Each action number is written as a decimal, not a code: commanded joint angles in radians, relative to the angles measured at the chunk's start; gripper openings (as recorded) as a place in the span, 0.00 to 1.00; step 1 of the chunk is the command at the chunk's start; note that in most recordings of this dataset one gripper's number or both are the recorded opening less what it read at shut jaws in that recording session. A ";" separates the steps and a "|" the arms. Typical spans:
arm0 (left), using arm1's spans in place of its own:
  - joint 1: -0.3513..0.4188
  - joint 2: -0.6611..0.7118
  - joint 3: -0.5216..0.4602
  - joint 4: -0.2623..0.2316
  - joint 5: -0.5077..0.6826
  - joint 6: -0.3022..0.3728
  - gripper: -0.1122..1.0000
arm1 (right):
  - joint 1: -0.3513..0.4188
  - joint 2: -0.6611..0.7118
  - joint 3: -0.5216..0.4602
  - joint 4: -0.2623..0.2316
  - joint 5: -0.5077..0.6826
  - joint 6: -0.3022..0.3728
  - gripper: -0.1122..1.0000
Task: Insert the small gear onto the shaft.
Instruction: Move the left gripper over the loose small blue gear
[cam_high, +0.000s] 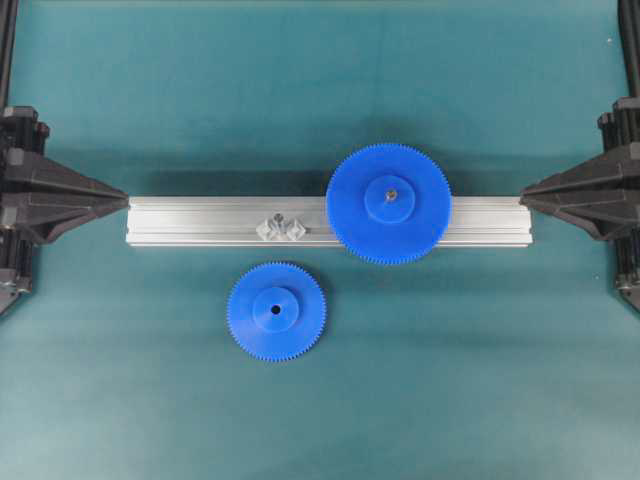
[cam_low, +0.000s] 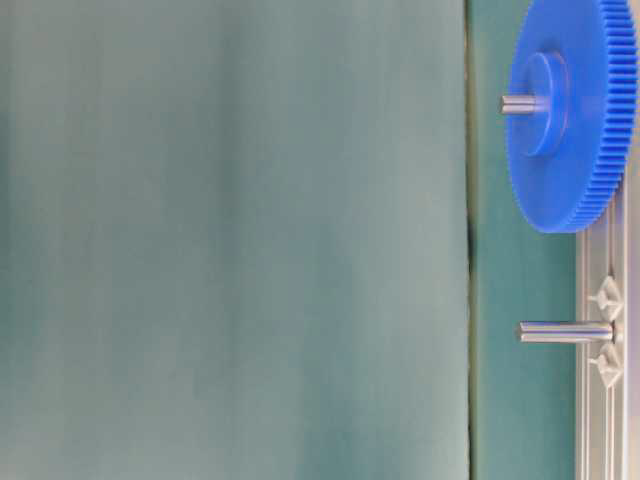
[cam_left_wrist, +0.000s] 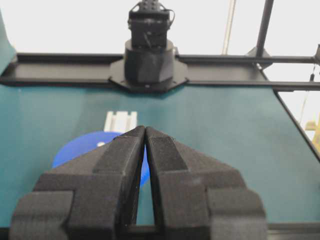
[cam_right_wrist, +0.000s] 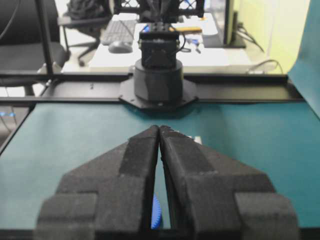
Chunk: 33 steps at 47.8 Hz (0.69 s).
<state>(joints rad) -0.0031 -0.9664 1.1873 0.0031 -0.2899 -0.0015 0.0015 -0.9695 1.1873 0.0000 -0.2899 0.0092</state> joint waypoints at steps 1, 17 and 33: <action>0.009 0.055 -0.043 0.014 0.023 -0.025 0.19 | -0.012 0.017 -0.006 0.009 -0.003 -0.005 0.25; -0.038 0.236 -0.143 0.014 0.081 -0.038 0.10 | -0.006 0.023 -0.031 0.038 0.213 0.066 0.16; -0.100 0.463 -0.245 0.014 0.204 -0.037 0.10 | -0.009 0.028 -0.034 0.038 0.307 0.069 0.16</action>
<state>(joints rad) -0.0997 -0.5369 0.9879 0.0153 -0.1074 -0.0399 -0.0061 -0.9526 1.1812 0.0368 0.0046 0.0690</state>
